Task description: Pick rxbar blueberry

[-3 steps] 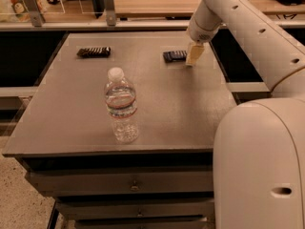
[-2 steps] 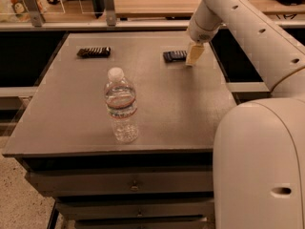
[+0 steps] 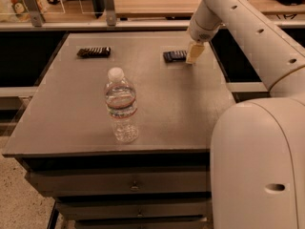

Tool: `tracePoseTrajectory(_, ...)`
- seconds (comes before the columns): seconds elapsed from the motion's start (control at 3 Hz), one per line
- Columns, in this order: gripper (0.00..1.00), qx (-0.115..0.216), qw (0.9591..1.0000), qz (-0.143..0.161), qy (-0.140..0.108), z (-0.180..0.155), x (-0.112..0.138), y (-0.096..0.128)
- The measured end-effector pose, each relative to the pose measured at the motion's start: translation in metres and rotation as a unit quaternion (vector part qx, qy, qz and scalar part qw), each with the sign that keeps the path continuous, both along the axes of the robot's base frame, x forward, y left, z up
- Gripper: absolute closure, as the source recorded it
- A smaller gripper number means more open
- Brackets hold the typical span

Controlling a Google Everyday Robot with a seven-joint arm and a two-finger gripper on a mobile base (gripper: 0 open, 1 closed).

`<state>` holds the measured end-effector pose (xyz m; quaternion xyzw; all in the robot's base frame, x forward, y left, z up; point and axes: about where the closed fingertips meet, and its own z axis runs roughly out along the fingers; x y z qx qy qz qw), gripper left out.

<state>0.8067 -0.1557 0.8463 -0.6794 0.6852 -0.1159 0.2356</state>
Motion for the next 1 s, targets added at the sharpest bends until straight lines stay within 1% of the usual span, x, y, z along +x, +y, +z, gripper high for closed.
tracePoseTrajectory(0.33, 0.43, -0.001, 0.9999, -0.010, -0.008, -0.003, 0.008, -0.010)
tracePoseTrajectory(0.67, 0.58, -0.004, 0.9998, -0.018, -0.010, -0.007, 0.013, -0.018)
tracePoseTrajectory(1.0, 0.57, -0.010, 0.9997, -0.021, -0.008, -0.012, 0.015, -0.023)
